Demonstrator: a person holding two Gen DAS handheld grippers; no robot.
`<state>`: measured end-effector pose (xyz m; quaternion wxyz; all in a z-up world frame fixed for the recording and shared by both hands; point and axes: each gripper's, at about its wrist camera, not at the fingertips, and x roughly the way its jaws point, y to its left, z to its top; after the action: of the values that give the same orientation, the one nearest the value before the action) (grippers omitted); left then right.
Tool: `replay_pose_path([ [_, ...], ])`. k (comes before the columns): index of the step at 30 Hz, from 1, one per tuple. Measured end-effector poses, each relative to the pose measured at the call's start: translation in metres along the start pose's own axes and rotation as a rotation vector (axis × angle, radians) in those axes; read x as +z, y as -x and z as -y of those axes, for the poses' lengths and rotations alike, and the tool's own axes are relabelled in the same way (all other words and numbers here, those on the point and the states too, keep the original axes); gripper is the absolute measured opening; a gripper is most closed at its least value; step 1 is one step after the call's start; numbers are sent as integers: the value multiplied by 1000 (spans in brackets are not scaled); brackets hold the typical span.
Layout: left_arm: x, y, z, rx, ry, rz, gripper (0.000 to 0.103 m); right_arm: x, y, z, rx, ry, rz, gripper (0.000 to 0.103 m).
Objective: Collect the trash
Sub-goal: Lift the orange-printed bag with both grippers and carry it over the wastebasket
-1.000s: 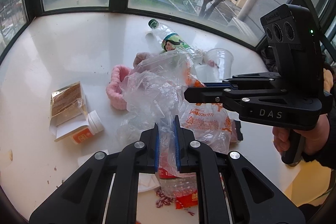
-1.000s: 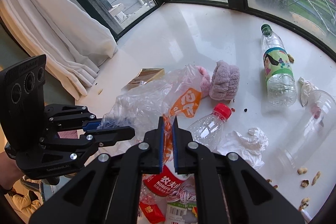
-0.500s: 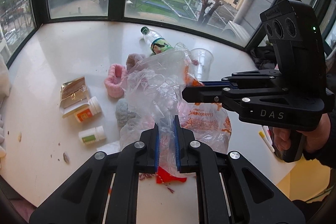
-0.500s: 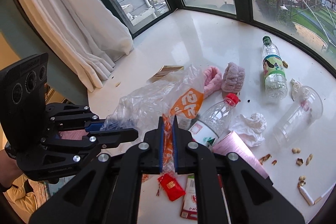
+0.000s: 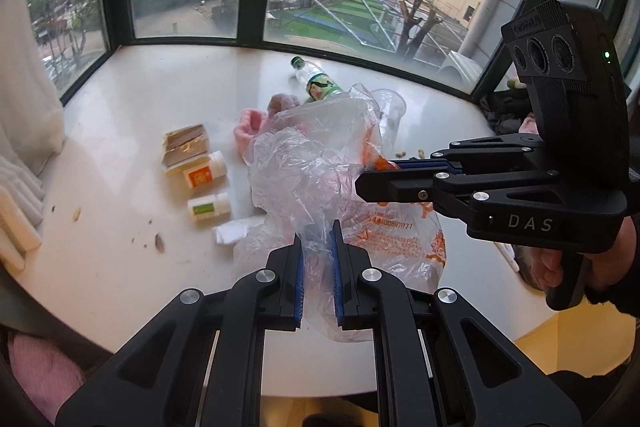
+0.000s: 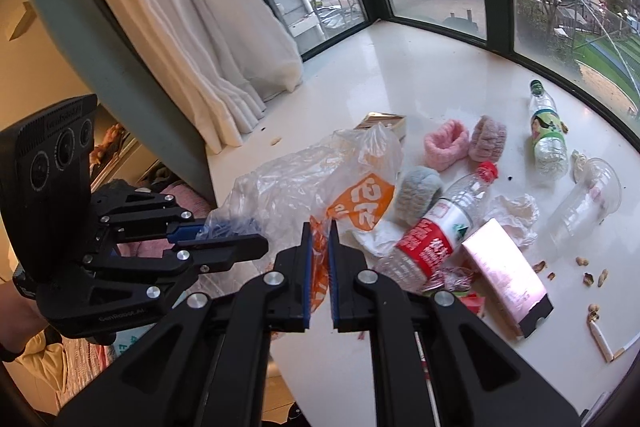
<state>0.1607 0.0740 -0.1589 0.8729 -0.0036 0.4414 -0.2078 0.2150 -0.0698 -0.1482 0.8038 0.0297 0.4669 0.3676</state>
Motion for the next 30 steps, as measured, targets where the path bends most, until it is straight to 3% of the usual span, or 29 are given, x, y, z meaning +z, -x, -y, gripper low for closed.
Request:
replay_pose_path([
  [15,-81,90,-31,117,96,44,10,-25,-22,-116,93,126,-27,9],
  [30,-175,157,-74,199,206,35,10,-70,-66,-220,190,224,-128,9],
])
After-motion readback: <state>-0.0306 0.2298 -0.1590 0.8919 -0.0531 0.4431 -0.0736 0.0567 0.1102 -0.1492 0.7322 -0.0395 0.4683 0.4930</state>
